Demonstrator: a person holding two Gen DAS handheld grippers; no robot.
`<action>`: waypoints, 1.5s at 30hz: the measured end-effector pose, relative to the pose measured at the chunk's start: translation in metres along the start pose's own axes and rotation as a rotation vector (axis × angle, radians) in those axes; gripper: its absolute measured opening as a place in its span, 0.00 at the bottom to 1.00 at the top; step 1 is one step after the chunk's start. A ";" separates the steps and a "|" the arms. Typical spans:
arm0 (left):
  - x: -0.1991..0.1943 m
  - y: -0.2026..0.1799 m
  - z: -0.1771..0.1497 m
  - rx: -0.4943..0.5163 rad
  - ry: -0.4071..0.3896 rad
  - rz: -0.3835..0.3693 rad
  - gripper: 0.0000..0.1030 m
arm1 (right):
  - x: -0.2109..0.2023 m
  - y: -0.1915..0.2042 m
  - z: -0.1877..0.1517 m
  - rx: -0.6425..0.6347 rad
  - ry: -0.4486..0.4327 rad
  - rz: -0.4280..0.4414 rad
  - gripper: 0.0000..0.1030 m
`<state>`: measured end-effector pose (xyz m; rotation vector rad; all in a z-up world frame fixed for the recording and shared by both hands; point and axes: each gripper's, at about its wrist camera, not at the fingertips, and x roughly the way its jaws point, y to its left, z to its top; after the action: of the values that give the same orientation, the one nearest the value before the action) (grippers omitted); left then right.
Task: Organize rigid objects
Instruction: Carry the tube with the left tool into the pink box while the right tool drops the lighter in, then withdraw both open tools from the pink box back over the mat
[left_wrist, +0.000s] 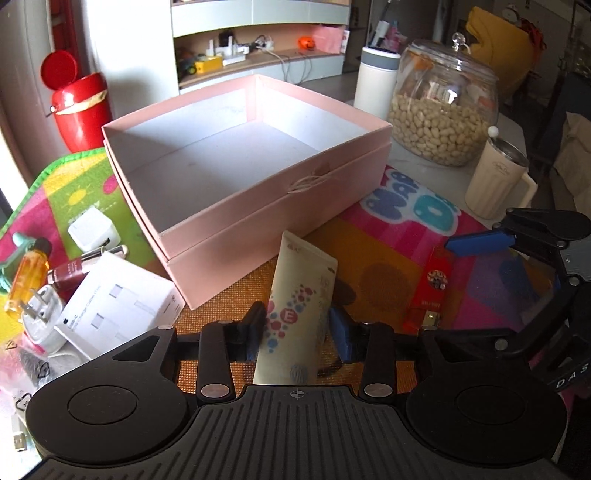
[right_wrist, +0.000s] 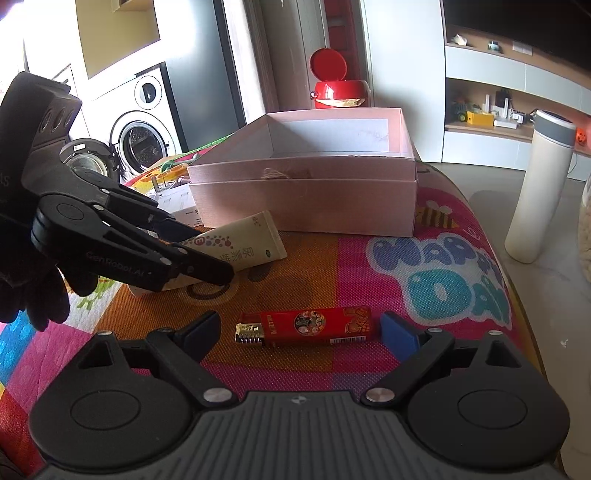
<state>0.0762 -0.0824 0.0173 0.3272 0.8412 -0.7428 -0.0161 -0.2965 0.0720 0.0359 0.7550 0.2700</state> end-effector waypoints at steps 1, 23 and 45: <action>0.000 -0.003 0.000 0.004 -0.002 0.013 0.42 | 0.001 0.001 0.000 -0.006 0.002 -0.005 0.91; -0.113 -0.020 0.039 -0.012 -0.417 0.085 0.28 | -0.059 0.038 0.071 -0.292 -0.261 -0.138 0.79; -0.116 0.099 -0.073 -0.635 -0.235 0.469 0.29 | 0.019 0.069 0.117 -0.217 -0.092 -0.031 0.93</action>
<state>0.0552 0.0800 0.0578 -0.1339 0.6982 -0.0537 0.0614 -0.2179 0.1533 -0.1671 0.6315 0.3173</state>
